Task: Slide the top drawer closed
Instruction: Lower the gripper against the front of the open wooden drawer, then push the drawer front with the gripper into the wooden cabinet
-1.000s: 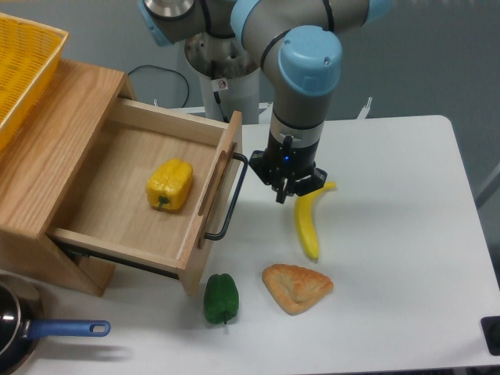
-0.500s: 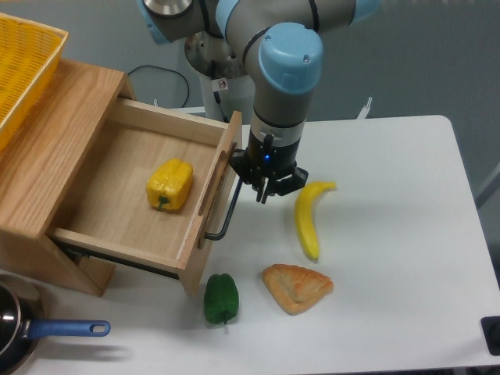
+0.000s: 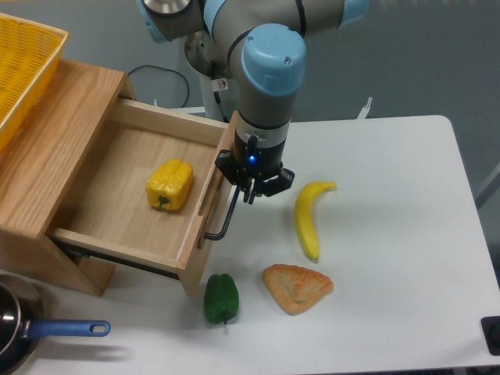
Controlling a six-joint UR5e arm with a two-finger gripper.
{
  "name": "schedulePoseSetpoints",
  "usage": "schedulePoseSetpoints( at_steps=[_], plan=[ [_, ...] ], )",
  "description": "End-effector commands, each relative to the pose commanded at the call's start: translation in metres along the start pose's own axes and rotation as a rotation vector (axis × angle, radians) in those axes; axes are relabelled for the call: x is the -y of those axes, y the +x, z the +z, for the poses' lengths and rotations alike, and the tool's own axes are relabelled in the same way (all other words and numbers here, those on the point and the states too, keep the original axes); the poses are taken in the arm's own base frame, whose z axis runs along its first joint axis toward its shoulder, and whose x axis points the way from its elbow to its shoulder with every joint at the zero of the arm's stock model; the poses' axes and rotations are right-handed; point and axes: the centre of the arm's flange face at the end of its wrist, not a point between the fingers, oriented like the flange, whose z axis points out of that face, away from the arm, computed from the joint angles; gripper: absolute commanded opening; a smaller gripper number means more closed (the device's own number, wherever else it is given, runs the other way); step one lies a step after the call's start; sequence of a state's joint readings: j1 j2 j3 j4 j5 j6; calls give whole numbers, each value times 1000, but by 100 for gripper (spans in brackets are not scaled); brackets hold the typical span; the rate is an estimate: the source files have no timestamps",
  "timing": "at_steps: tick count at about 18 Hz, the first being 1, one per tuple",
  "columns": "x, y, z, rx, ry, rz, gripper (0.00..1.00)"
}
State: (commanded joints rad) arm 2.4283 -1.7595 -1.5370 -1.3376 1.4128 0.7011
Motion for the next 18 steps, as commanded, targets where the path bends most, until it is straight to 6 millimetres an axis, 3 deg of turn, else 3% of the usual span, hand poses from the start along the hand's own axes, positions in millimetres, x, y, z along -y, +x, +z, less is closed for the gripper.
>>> schedulePoseSetpoints(
  at_steps=[10, 18],
  plan=[
    [6, 28, -2, -4, 0, 6, 16],
    [21, 67, 3, -12, -6, 11, 16]
  ],
)
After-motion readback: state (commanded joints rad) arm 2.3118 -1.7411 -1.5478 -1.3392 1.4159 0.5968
